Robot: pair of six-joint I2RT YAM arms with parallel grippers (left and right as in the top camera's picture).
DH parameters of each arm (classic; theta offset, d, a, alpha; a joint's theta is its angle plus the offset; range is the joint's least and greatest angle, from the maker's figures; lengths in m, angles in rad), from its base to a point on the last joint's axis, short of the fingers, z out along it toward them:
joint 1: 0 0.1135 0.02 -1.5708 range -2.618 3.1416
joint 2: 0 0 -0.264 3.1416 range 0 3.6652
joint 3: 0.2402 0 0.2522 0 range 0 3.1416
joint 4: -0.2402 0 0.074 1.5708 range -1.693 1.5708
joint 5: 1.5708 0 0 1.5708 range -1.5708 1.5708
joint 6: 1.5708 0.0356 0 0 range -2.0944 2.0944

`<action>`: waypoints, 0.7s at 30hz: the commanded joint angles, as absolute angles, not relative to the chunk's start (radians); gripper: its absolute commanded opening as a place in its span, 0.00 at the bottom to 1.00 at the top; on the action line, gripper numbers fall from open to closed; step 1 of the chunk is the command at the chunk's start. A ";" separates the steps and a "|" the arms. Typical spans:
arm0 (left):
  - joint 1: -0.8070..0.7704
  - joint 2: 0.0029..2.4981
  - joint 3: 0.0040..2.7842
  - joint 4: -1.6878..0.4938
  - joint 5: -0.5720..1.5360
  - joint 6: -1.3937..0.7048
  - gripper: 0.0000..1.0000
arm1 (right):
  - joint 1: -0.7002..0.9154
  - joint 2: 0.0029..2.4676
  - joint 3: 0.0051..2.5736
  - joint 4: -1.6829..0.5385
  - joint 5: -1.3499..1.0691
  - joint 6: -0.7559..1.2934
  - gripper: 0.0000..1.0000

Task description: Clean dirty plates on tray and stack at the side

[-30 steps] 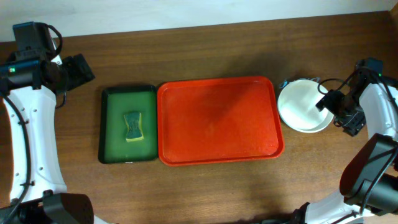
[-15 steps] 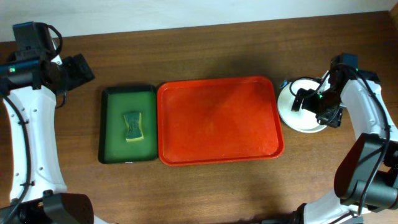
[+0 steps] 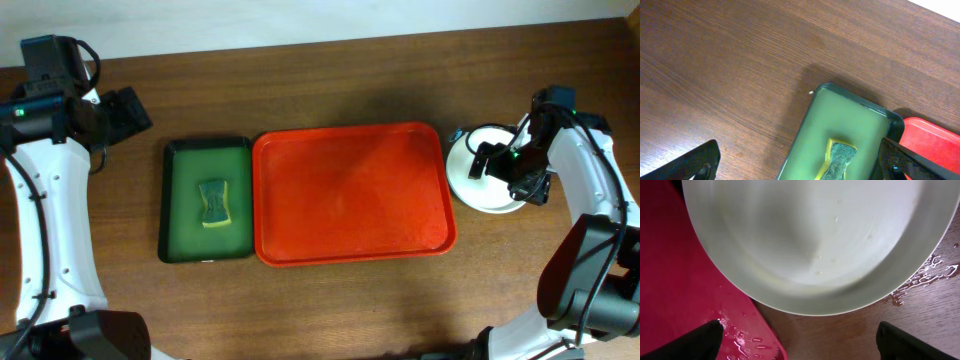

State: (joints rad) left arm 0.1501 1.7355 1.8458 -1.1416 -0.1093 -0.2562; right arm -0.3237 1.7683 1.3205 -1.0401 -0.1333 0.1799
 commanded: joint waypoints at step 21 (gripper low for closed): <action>0.149 1.739 1.847 -1.143 -0.113 -0.269 0.99 | -0.031 0.561 1.312 -1.040 -0.002 0.160 0.98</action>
